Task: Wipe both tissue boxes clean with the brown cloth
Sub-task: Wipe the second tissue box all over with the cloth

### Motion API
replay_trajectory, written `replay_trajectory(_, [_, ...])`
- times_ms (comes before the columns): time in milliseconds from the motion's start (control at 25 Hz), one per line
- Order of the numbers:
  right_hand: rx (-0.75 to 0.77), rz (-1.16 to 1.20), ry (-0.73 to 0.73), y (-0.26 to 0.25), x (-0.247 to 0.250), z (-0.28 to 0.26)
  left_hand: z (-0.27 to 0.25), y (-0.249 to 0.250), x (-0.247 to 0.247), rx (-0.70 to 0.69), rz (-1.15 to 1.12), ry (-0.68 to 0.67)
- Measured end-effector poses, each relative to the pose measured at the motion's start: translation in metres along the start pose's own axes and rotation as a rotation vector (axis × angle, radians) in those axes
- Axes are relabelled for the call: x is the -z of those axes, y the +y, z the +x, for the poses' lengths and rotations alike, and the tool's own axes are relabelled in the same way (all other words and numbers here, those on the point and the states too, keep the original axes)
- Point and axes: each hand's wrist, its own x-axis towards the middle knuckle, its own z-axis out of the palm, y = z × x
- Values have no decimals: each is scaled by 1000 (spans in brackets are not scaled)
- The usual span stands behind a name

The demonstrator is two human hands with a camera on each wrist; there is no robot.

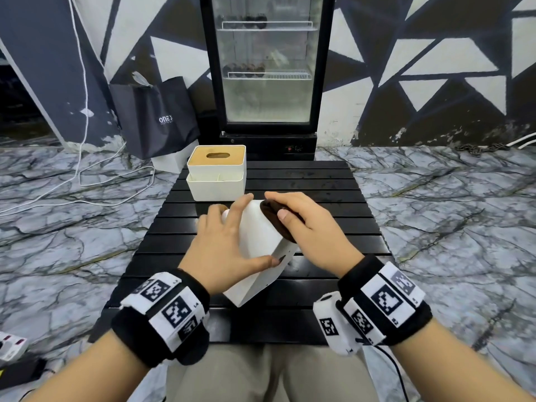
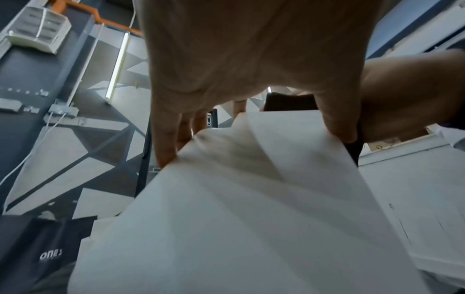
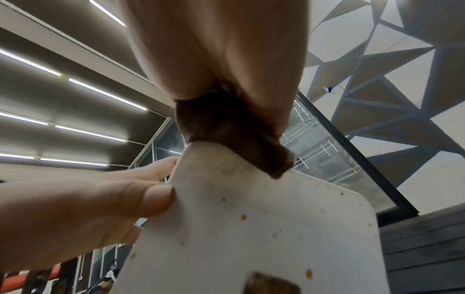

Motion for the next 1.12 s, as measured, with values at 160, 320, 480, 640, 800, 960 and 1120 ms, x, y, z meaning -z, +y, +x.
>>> replay_trajectory(160, [-143,44,102,13,19,-1,1,-12,-4,-14,-213,-34])
replay_trajectory(320, [-301,53,270,39,45,-4,0,-27,-14,-66,-394,-136])
replay_trajectory(480, [-340,6,262,50,52,-7,7,-38,-32,-105,-540,-204])
replay_trajectory(640, [-279,-36,232,50,45,0,14,-39,-45,-97,-591,-208])
replay_trajectory(800, [-258,-92,219,50,36,9,21,-26,-46,-108,-653,-146])
replay_trajectory(960, [-235,-127,266,56,25,-8,21,-20,-51,-86,-673,-106])
replay_trajectory(1120, [-202,-149,340,62,17,-28,20,-22,-54,-84,-714,-124])
